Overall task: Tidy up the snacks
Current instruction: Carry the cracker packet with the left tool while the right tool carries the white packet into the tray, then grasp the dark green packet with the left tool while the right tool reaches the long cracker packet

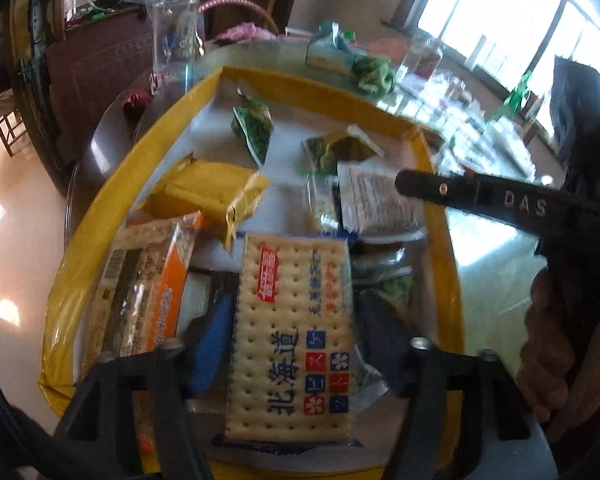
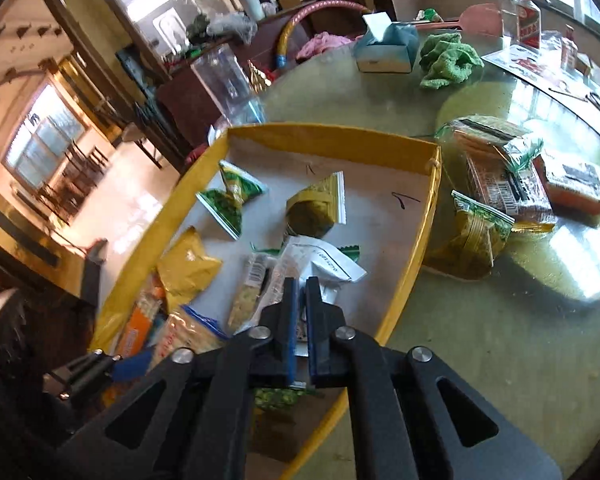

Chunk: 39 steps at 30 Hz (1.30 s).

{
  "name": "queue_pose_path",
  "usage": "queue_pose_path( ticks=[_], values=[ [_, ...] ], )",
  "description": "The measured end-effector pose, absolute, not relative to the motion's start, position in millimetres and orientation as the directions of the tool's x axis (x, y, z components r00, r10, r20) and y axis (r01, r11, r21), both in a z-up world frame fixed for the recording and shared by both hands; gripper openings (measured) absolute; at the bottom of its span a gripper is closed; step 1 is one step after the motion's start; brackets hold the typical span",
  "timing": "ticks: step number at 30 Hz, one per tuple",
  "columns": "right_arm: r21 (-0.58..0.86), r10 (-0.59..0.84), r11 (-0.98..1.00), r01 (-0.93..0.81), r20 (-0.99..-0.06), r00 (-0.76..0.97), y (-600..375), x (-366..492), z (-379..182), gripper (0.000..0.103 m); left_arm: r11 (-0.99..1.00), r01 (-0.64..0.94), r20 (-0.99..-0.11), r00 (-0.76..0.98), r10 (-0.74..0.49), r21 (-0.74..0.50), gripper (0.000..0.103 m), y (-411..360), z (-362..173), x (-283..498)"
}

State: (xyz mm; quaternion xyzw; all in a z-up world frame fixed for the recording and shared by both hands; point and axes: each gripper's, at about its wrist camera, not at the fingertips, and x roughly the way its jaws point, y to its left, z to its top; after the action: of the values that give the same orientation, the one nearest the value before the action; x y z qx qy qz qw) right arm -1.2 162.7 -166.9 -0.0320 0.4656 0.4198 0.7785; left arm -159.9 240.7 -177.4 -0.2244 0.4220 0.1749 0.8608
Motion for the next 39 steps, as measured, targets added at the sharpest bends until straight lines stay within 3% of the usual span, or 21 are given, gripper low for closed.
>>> queue_pose_path(
  ticks=[1, 3, 5, 7, 11, 21, 27, 32, 35, 37, 39],
  values=[
    [0.356, 0.63, 0.649, -0.672, -0.747, 0.212, 160, -1, -165, 0.023, 0.829, -0.502, -0.795, 0.594, 0.123, -0.247, 0.083, 243, -176, -162],
    [0.395, 0.662, 0.63, -0.668, -0.722, 0.198, 153, -3, -158, 0.059, 0.813, -0.523, -0.8, 0.586, 0.127, -0.255, 0.083, 246, -175, -162],
    [0.382, 0.669, 0.642, -0.665, -0.703, 0.241, 142, -8, -147, 0.066, 0.804, -0.511, -0.77, 0.628, 0.108, -0.304, 0.083, 247, -166, -168],
    [0.401, 0.688, 0.637, -0.658, -0.681, 0.251, 127, -11, -139, 0.066, 0.812, -0.486, -0.725, 0.678, 0.117, -0.324, 0.083, 242, -155, -176],
    [0.47, 0.72, 0.632, -0.616, -0.649, 0.245, 82, -8, -132, 0.069, 0.82, -0.481, -0.729, 0.675, 0.119, -0.311, 0.083, 227, -150, -177],
    [0.52, 0.682, 0.706, -0.481, -0.683, 0.262, -10, 24, -160, 0.069, 0.868, -0.415, -0.716, 0.69, 0.105, -0.272, 0.083, 173, -133, -159],
    [0.538, 0.67, 0.726, -0.428, -0.693, 0.265, -39, 42, -168, 0.069, 0.939, -0.298, -0.725, 0.683, 0.085, -0.17, 0.083, 140, -119, -100],
    [0.556, 0.684, 0.719, -0.417, -0.672, 0.283, -57, 47, -170, 0.069, 0.96, -0.255, -0.797, 0.601, 0.06, -0.12, 0.08, 145, -128, -20],
    [0.575, 0.685, 0.722, -0.384, -0.671, 0.283, -65, 54, -178, 0.069, 0.97, -0.235, -0.831, 0.551, 0.075, -0.069, 0.073, 148, -144, 28],
    [0.573, 0.679, 0.728, -0.376, -0.678, 0.281, -65, 56, -182, 0.069, 0.969, -0.245, -0.852, 0.513, 0.104, -0.029, 0.055, 148, -154, 47],
    [0.575, 0.681, 0.725, -0.379, -0.678, 0.275, -66, 58, -183, 0.069, 0.973, -0.23, -0.861, 0.491, 0.13, 0.016, 0.054, 146, -162, 62]
  ],
)
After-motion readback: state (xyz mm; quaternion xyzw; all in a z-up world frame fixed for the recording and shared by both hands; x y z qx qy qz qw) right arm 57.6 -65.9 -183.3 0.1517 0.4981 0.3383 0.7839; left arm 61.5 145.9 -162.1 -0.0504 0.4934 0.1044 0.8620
